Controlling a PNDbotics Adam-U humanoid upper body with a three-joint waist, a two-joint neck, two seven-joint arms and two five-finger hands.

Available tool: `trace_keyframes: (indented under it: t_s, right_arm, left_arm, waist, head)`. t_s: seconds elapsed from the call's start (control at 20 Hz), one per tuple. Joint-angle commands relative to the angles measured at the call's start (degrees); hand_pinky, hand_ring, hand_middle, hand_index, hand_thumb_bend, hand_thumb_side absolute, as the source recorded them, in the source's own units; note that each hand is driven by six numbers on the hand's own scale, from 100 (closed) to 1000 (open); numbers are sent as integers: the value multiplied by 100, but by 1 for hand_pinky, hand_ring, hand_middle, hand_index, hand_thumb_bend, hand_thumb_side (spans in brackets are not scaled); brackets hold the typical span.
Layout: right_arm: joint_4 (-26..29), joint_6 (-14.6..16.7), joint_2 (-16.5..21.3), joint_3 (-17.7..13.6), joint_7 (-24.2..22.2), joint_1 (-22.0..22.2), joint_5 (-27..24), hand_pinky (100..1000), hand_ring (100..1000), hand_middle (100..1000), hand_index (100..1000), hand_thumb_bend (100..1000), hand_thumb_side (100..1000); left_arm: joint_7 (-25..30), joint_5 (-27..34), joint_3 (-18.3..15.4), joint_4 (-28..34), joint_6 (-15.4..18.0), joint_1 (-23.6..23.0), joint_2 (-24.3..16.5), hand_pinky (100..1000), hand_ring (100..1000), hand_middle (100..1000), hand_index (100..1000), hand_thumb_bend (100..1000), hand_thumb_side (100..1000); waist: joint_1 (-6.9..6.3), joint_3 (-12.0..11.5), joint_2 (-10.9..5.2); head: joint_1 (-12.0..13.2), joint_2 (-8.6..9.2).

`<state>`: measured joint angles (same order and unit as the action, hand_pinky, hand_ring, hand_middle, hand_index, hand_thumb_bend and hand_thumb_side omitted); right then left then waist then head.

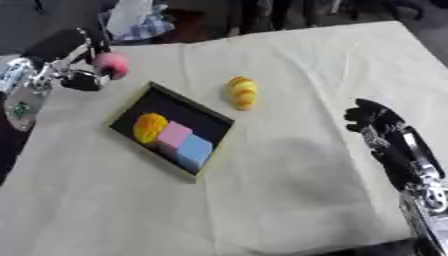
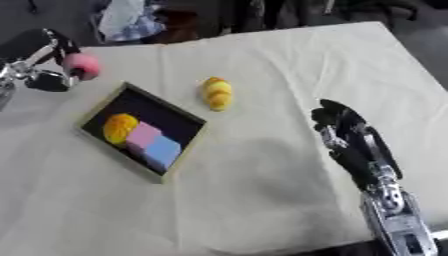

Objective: Pick up objects on the table and place them in the box.

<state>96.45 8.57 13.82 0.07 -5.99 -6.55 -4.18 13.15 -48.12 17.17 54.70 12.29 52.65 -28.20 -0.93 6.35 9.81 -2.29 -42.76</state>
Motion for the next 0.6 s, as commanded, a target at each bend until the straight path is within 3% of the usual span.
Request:
trace_keyframes:
  t_s: [0.05, 0.6]
  right_arm:
    - [63, 15, 69, -25, -9, -47, -24, 801, 813, 721, 855, 100, 481]
    - [54, 17, 75, -32, -7, -30, -17, 801, 813, 721, 855, 100, 479]
  left_arm:
    - [326, 191, 135, 265, 174, 22, -251, 665, 518, 527, 673, 172, 160]
    - [1375, 841, 392, 740, 257, -241, -433, 688, 560, 578, 720, 187, 170]
  waist:
    - [20, -14, -78]
    - [42, -101, -115]
  head:
    - [-55, 24]
    - [-111, 13]
